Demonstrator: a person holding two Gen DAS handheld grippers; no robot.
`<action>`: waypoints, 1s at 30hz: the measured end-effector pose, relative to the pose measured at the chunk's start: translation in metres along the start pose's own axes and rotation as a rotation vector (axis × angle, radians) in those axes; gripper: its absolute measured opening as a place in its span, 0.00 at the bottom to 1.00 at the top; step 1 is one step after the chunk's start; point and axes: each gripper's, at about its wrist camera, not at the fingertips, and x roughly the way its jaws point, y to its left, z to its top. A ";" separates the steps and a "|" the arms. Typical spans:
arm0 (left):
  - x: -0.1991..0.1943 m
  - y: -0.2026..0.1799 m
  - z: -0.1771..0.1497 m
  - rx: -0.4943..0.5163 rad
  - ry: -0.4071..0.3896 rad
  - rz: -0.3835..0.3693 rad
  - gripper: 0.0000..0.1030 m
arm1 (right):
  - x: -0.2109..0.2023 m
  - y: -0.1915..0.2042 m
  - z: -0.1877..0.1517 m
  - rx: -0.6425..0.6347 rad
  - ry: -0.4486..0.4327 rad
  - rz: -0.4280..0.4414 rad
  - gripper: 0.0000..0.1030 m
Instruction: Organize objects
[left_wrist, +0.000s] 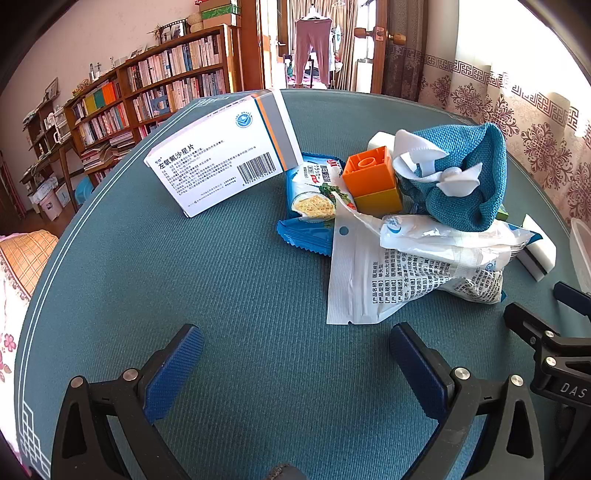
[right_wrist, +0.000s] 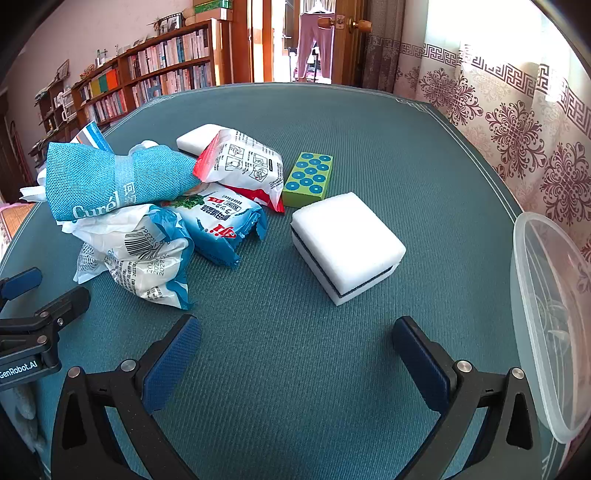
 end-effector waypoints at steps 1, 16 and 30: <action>0.000 0.000 0.000 0.000 0.000 0.000 1.00 | -0.001 0.001 -0.001 -0.001 0.000 0.000 1.00; 0.000 0.001 0.000 0.001 0.008 -0.005 1.00 | -0.004 -0.004 -0.002 -0.088 0.011 0.083 1.00; -0.009 0.019 -0.002 -0.021 -0.005 -0.126 1.00 | -0.004 -0.003 -0.003 -0.097 0.012 0.084 1.00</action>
